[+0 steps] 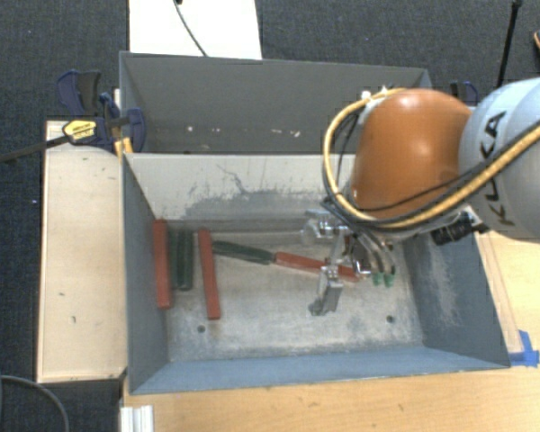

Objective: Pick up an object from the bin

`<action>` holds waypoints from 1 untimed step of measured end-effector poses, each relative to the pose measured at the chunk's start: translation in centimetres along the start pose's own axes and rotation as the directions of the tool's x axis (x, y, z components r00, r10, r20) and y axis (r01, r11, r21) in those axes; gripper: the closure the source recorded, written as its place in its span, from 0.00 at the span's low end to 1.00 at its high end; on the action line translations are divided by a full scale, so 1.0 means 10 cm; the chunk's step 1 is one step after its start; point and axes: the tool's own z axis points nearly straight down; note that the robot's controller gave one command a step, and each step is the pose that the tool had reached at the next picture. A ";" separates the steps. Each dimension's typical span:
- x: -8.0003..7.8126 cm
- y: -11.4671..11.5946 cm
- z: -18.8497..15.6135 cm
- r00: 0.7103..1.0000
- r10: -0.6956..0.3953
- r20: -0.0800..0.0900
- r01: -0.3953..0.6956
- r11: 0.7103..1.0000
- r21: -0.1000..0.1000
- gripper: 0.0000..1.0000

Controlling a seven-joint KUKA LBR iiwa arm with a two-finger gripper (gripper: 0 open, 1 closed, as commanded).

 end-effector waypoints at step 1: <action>-0.66 -0.40 1.01 0.994 0.113 -0.003 -0.113 0.994 0.003 0.00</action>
Offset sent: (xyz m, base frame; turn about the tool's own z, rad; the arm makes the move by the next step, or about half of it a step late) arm 0.0656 -0.0385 -0.0970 0.1106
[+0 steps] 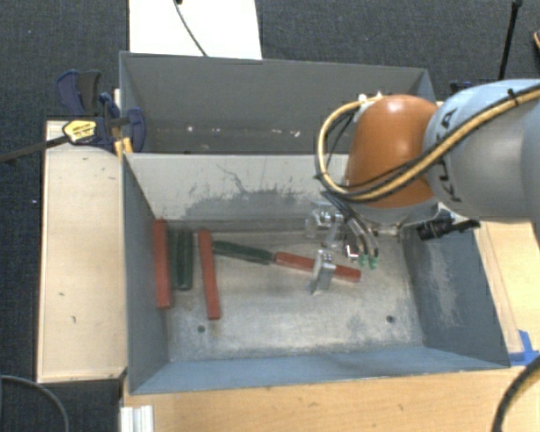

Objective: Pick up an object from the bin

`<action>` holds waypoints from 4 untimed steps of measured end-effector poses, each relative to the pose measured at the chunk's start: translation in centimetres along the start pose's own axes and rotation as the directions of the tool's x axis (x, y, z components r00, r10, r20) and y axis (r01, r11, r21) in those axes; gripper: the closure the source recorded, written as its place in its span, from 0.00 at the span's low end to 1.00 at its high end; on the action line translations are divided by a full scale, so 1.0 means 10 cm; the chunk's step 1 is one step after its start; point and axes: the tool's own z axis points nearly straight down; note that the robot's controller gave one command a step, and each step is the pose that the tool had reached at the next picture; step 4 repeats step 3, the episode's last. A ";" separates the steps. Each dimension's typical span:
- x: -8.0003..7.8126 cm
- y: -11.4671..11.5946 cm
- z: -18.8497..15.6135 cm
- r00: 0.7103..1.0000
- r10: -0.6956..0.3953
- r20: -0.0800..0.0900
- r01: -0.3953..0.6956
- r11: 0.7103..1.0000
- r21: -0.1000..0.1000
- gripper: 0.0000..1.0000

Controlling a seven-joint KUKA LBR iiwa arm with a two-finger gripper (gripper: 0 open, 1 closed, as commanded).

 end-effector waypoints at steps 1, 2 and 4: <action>-0.17 -0.28 0.67 0.998 -0.060 -0.002 0.060 0.998 0.000 0.00; -0.18 -0.26 0.62 0.998 -0.060 0.003 0.060 0.998 -0.001 1.00; 0.22 0.04 -1.32 0.997 -0.073 0.010 0.073 0.997 -0.003 1.00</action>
Offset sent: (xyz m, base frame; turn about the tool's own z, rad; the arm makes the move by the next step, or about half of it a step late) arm 0.0136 -0.0275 -0.0632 -0.0626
